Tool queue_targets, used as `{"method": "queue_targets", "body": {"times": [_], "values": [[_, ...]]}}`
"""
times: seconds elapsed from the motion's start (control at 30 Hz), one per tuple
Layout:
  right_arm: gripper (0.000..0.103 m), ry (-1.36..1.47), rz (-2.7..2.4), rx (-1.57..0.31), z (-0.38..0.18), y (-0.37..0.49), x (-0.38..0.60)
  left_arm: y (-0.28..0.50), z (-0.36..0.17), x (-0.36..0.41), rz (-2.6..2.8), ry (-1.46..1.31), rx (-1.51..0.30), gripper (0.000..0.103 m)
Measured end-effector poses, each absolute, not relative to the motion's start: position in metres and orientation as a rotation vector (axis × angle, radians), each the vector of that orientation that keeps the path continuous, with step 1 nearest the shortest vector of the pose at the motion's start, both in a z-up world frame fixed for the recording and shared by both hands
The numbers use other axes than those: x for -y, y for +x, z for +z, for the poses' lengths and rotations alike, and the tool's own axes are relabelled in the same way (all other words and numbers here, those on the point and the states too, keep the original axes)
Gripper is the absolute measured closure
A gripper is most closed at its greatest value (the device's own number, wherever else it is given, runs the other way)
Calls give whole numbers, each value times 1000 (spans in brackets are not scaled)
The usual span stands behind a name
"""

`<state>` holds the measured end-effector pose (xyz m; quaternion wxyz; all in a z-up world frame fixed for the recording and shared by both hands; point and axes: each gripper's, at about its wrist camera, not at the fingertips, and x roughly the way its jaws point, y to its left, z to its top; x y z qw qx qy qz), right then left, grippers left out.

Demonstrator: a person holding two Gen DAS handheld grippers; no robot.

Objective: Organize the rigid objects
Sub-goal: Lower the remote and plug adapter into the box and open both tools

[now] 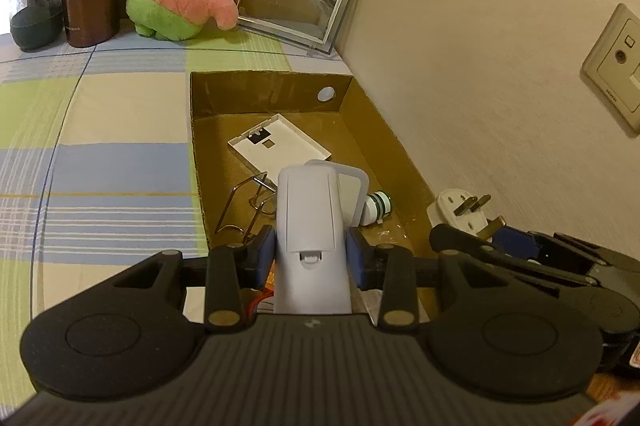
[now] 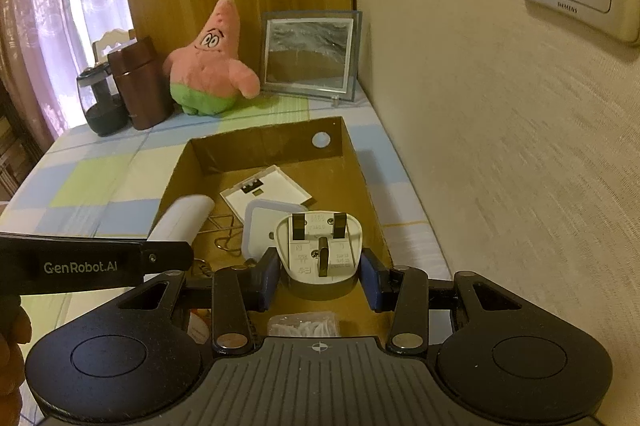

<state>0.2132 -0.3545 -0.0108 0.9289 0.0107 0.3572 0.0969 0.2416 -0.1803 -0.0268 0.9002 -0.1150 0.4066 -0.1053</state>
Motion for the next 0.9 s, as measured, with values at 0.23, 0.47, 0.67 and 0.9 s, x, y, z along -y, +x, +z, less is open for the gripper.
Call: {"method": "queue_targets", "body": {"times": [0.23, 0.47, 0.67, 0.9], "values": [[63, 28, 189, -736, -12, 217, 357, 246, -31, 182, -222, -225, -828, 66], [63, 35, 184, -742, -14, 215, 359, 240, -28, 173, -201, -215, -817, 65], [63, 36, 197, -755, -14, 217, 354, 236, -28, 165, -189, -203, -823, 64], [63, 39, 215, -788, -20, 223, 346, 232, -28, 157, -176, -195, -820, 55]]}}
